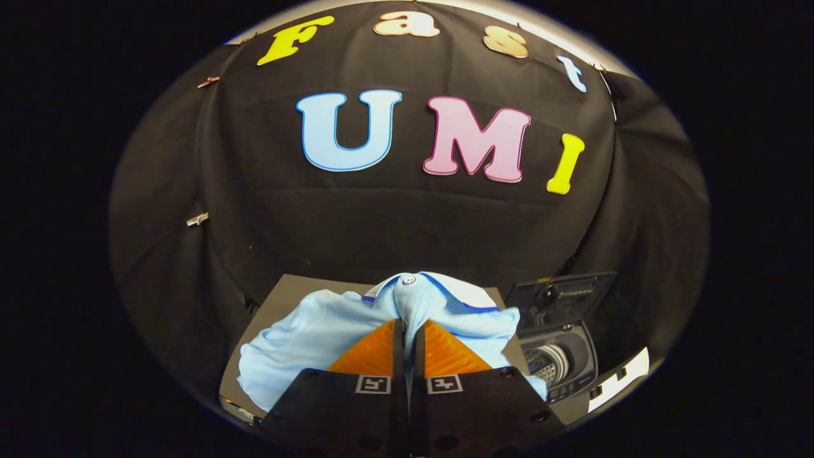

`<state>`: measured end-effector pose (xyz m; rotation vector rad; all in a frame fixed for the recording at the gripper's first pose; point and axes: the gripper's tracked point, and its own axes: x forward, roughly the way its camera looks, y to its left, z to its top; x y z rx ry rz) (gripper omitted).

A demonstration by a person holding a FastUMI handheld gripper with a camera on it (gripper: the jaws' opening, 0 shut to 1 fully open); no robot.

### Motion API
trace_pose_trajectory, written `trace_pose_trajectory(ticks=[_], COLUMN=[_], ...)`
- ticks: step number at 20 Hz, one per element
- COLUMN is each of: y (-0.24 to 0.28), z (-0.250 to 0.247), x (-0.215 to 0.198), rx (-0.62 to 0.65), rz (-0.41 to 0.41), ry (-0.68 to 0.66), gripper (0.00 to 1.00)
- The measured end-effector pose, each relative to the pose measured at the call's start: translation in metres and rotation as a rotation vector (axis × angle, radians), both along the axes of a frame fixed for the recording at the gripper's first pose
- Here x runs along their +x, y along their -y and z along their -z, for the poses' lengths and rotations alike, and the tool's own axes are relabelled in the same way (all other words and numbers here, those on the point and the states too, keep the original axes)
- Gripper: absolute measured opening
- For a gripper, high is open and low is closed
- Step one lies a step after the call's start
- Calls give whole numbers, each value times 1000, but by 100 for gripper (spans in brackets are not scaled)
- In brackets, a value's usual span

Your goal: Put the clothes into the washing machine and then close the washing machine lid.

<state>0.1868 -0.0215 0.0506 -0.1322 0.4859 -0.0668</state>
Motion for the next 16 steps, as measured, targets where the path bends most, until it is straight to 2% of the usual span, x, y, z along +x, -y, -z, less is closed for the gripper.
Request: trace_pose_trajectory(ticks=[6,11,16], y=[56,118,181], z=[-52,-80,-81], x=[-11,-17,-19], rx=[-1,-7,-6], rz=[-4,-42,-32], ry=[79,116,94], gripper=[6,6,6])
